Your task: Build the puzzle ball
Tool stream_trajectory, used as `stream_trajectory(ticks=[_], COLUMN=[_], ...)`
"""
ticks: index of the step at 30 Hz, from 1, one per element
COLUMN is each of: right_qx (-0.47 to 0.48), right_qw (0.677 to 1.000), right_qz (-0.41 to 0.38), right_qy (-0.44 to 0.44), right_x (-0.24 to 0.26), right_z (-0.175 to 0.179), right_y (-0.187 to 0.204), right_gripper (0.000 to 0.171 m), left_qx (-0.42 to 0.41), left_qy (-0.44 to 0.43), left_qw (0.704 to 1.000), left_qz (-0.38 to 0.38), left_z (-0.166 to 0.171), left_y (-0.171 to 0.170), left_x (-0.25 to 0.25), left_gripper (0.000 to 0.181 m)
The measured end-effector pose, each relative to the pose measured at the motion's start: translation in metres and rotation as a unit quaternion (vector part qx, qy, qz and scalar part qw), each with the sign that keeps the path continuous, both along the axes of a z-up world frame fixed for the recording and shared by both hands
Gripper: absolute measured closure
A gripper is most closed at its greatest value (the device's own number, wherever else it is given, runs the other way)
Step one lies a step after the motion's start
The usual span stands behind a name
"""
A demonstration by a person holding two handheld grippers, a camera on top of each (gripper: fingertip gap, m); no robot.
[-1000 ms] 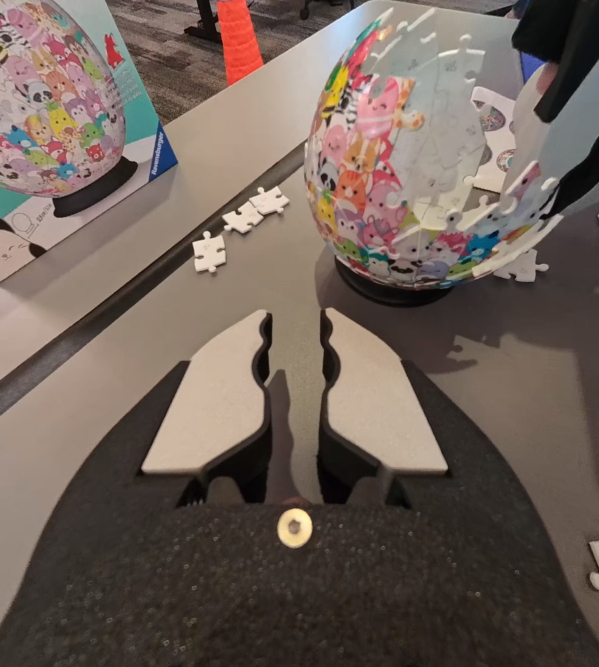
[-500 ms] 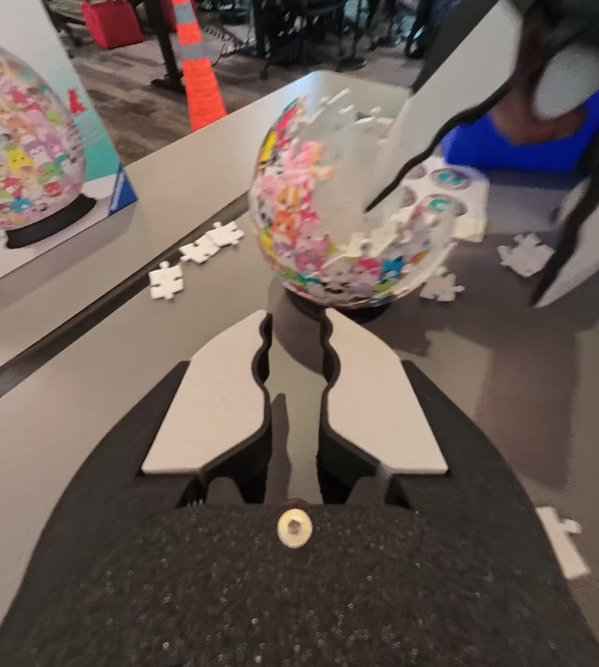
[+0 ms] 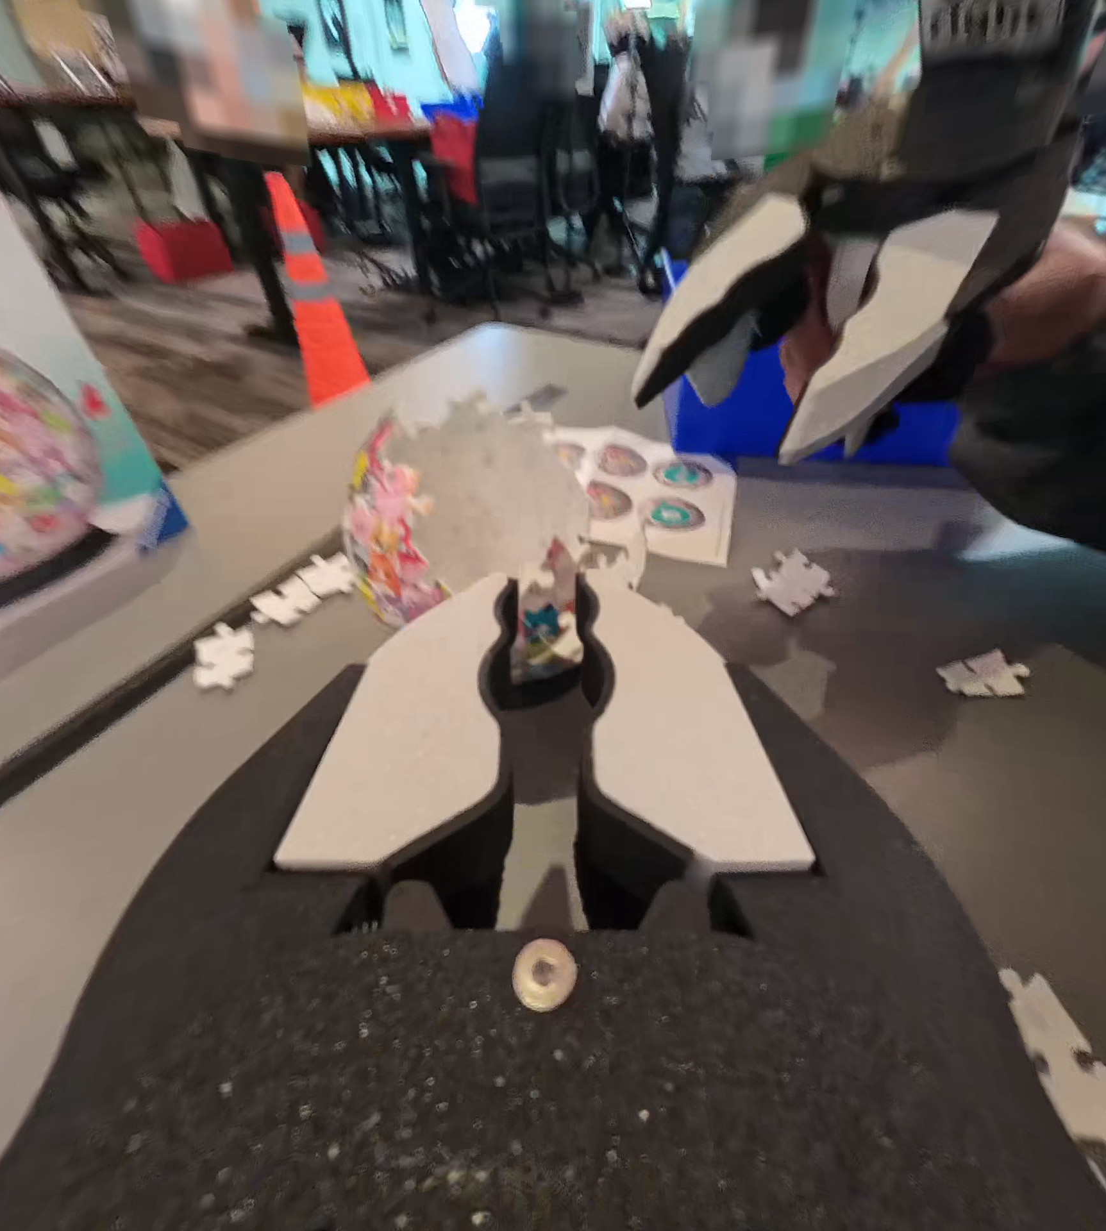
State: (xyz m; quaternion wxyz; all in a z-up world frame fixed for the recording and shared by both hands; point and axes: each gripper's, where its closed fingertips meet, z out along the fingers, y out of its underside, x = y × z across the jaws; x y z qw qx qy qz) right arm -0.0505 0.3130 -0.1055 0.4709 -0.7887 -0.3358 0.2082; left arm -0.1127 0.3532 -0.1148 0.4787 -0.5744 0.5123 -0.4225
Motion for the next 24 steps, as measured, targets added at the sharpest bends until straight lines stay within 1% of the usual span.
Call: stream_trajectory(ticks=[1, 2, 4, 6, 9, 11, 14, 16, 20, 24], right_qx=[0.028, 0.037, 0.037, 0.028, 0.031, 0.048, 0.048, 0.044, 0.055, 0.067], right_qw=[0.999, 0.997, 0.990, 0.983, 0.976, 0.974, 0.978, 0.981, 0.986, 0.988], right_qz=[-0.035, -0.068, -0.130, -0.163, -0.174, -0.181, -0.168, -0.160, -0.150, -0.136], right_qy=[0.015, 0.025, 0.045, 0.079, 0.124, 0.124, 0.116, 0.097, 0.038, -0.003], right_x=[0.009, 0.017, 0.028, 0.027, 0.014, 0.010, 0.006, 0.006, 0.008, 0.003], right_z=[0.003, 0.000, -0.010, -0.020, -0.024, -0.025, -0.026, -0.030, -0.033, -0.034], right_y=[0.002, 0.001, -0.001, -0.007, -0.020, -0.027, -0.039, -0.045, -0.052, -0.057], right_gripper=[0.114, 0.117, 0.125, 0.126, 0.130, 0.133, 0.137, 0.137, 0.137, 0.136], left_qx=[0.017, 0.030, 0.039, 0.058, 0.087, 0.088, 0.089, 0.088, 0.056, 0.051], left_qy=[-0.012, -0.011, 0.019, 0.057, 0.103, 0.127, 0.149, 0.153, 0.183, 0.192], left_qw=[1.000, 0.999, 0.998, 0.996, 0.990, 0.987, 0.982, 0.981, 0.978, 0.976], left_qz=[0.015, 0.030, 0.039, 0.043, 0.048, 0.046, 0.069, 0.085, 0.086, 0.090], left_z=[0.008, 0.012, 0.010, 0.006, -0.001, -0.004, -0.003, 0.001, -0.006, -0.012], left_y=[0.001, 0.004, 0.003, 0.001, -0.003, -0.008, -0.004, 0.001, 0.002, 0.001], left_x=[-0.001, -0.001, 0.007, 0.017, 0.031, 0.038, 0.042, 0.042, 0.041, 0.039], left_gripper=[0.170, 0.180, 0.181, 0.181, 0.181, 0.181, 0.179, 0.174, 0.161, 0.159])
